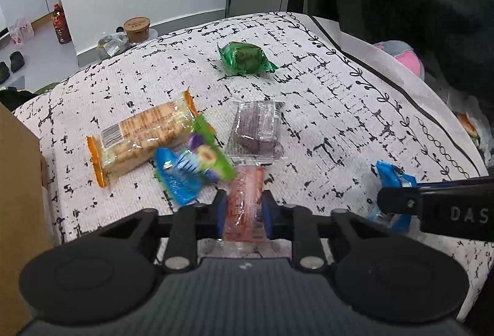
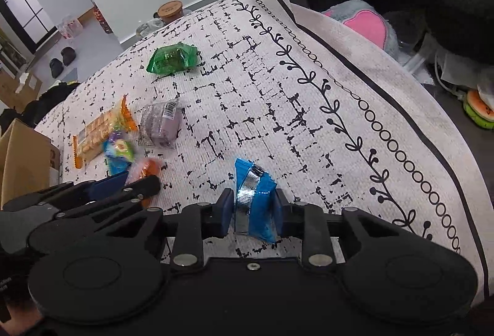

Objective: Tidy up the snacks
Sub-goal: 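Carry both snacks over the box and open both tools to drop them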

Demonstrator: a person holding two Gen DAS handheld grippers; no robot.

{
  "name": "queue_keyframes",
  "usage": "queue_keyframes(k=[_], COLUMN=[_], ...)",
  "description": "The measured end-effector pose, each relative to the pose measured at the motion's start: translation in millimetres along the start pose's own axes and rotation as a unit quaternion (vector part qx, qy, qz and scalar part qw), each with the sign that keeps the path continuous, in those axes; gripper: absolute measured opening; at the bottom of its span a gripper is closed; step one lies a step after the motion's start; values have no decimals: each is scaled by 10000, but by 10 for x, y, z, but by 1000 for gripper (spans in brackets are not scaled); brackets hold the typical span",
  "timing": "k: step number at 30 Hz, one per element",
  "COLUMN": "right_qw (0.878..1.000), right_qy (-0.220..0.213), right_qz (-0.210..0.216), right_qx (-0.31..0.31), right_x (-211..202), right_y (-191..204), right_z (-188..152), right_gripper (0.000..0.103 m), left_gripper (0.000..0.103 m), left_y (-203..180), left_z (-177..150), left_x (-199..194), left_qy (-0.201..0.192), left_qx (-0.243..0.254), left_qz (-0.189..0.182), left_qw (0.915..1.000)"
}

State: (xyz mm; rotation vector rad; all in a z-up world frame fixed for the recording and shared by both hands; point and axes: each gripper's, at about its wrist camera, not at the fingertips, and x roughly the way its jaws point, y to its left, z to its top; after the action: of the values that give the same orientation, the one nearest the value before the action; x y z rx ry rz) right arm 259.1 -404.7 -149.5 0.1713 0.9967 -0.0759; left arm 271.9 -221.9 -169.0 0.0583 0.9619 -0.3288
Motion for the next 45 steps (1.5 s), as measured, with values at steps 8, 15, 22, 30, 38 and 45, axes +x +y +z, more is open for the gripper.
queue_keyframes(k=[8,15,22,30,38,45], right_qw=[9998,9979,9941,9886,9862,9841], right_qy=[-155,-495,-806,-1162,-1276,-1368], right_qz=[-117,-178,-265,-274,-250,-238], right_qx=[-107,-365,-674,-919,-1028,-1110], right_x=[-64,-209,-327,-504,-613,-668], right_y=[123,336,614,914,1145,1335], right_z=[3,32,55,93,77,35], right_gripper=[27,27,27,27,27,27], left_gripper=[18,18,18,18,18,18], left_y=[29,180,370,624,890,1079], left_z=[-21,16,60,88,73,10], left_x=[-215,-528,-834,-1168,-1382,-1511], left_qy=[-109,-349,-590,-869,-1043,-1104], left_qx=[-57,-219,-413,-630,-873,-979], left_qz=[-135,-42,119,387,729,1000], left_qw=[9998,9991,9973,9935,9880,9840])
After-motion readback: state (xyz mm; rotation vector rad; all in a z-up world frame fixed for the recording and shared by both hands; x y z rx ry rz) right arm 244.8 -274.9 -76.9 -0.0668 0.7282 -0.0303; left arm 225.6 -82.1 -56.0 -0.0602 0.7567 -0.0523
